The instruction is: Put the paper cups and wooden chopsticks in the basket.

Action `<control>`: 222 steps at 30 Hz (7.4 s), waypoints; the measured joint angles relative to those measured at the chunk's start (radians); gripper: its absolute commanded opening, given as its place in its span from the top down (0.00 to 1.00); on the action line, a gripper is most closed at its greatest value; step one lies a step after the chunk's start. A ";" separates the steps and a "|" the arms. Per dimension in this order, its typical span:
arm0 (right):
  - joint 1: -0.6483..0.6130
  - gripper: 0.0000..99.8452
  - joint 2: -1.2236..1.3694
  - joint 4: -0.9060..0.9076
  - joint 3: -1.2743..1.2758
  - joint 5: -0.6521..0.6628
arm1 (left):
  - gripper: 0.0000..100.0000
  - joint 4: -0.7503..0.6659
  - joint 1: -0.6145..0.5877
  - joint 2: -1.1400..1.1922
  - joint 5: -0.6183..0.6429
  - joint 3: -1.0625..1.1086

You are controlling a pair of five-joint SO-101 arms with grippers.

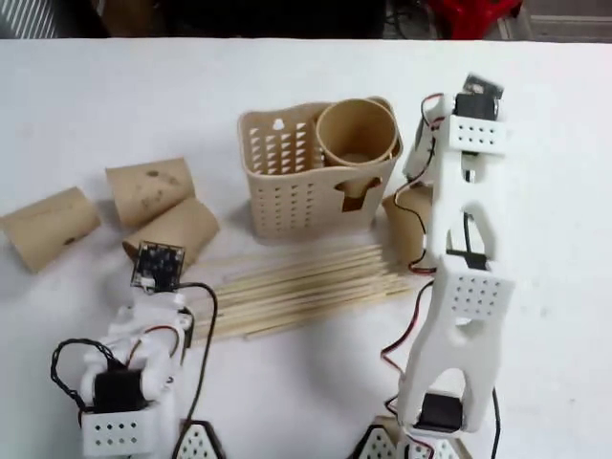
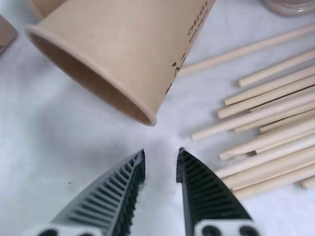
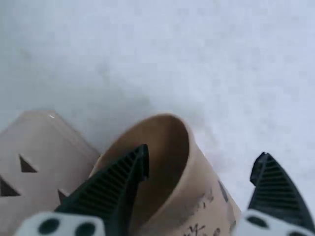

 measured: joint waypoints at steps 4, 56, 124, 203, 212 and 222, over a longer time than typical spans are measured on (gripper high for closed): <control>0.003 0.87 0.009 0.009 0.003 0.000 | 0.88 0.000 0.000 0.000 0.000 0.000; -0.181 0.99 -0.649 -0.219 0.005 0.149 | 0.88 0.000 0.000 0.000 0.000 0.000; -0.236 0.96 -1.163 -0.123 0.600 0.400 | 0.82 -0.270 -0.425 0.092 -0.390 -0.407; 0.014 0.98 -2.079 -0.927 2.242 0.687 | 0.98 0.506 0.562 1.956 -0.143 -2.684; 0.005 0.98 -2.354 -0.850 2.340 0.709 | 0.98 0.488 0.701 2.008 -0.143 -2.676; 0.006 0.98 -2.553 -0.778 2.414 0.733 | 0.96 0.454 0.701 2.028 -0.143 -2.668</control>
